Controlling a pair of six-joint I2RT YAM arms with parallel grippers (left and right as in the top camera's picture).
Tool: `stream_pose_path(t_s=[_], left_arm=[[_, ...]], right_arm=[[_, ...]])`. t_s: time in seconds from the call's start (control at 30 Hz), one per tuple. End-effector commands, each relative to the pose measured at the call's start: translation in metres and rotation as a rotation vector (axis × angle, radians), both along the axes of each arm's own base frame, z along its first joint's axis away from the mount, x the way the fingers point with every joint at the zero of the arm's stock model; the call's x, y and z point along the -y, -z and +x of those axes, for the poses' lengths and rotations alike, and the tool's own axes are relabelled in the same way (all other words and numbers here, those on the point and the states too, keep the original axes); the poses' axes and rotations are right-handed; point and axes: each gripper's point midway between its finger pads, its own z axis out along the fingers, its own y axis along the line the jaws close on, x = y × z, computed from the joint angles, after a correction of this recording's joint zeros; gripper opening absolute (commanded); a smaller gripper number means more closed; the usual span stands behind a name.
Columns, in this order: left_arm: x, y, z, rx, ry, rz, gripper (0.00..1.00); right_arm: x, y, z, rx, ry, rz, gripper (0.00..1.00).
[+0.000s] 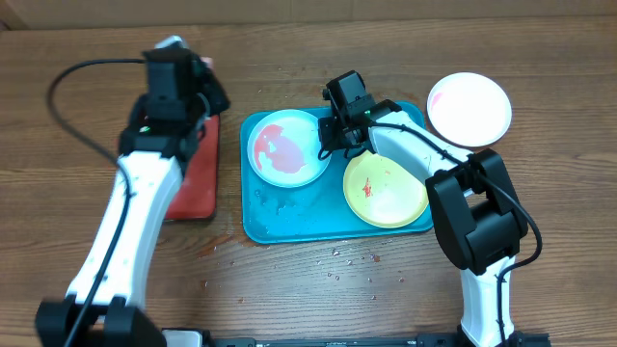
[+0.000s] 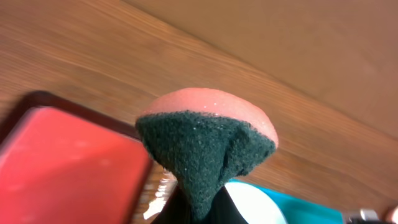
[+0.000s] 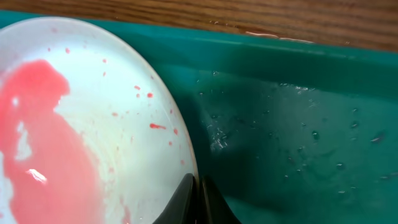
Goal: Clean dirty plates on tray and stack at the side
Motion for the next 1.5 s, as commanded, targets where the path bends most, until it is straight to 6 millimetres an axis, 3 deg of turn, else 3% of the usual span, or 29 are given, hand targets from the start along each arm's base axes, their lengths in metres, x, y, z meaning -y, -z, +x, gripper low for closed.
stream_pose_path(t_s=[0.0,0.1,0.2,0.37,0.53,0.77,1.0,1.1,1.17,1.27,1.3,1.47], left_arm=[[-0.049,0.008,-0.013,-0.065,-0.126,0.078,0.04],[-0.073,0.03,-0.03,-0.171,-0.179,0.078,0.04],[-0.099,0.053,-0.042,-0.266,-0.237,0.064,0.04],[-0.108,0.071,-0.042,-0.306,-0.242,0.016,0.04],[-0.105,0.084,-0.041,-0.337,-0.237,-0.006,0.04],[-0.105,0.09,-0.044,-0.364,-0.232,-0.006,0.04],[-0.105,0.09,-0.043,-0.361,-0.233,-0.006,0.04],[-0.105,0.09,-0.043,-0.36,-0.233,-0.006,0.04],[-0.105,0.09,-0.043,-0.36,-0.233,-0.006,0.04],[-0.105,0.09,-0.043,-0.361,-0.233,-0.006,0.04],[-0.105,0.09,-0.043,-0.361,-0.233,-0.006,0.04],[-0.105,0.09,-0.043,-0.361,-0.232,-0.006,0.04]], right_arm=[[-0.012,-0.066,0.015,0.231,-0.073,-0.112,0.04],[-0.01,-0.103,0.015,0.391,-0.059,-0.276,0.04],[-0.009,-0.169,0.009,0.635,-0.052,-0.538,0.04],[-0.021,-0.219,-0.008,0.804,-0.122,-0.779,0.04],[-0.033,-0.258,-0.025,0.906,-0.197,-1.071,0.04],[-0.046,-0.285,-0.036,0.946,-0.287,-1.255,0.04],[-0.041,-0.288,-0.032,0.972,-0.167,-1.16,0.04],[-0.028,-0.273,-0.026,0.952,-0.023,-1.005,0.04],[-0.024,-0.239,-0.021,0.87,-0.061,-0.886,0.04],[-0.036,-0.163,-0.03,0.609,-0.418,-0.683,0.04],[-0.028,-0.156,-0.029,0.568,-0.428,-0.67,0.04],[0.047,-0.195,0.01,0.579,0.051,-0.498,0.04]])
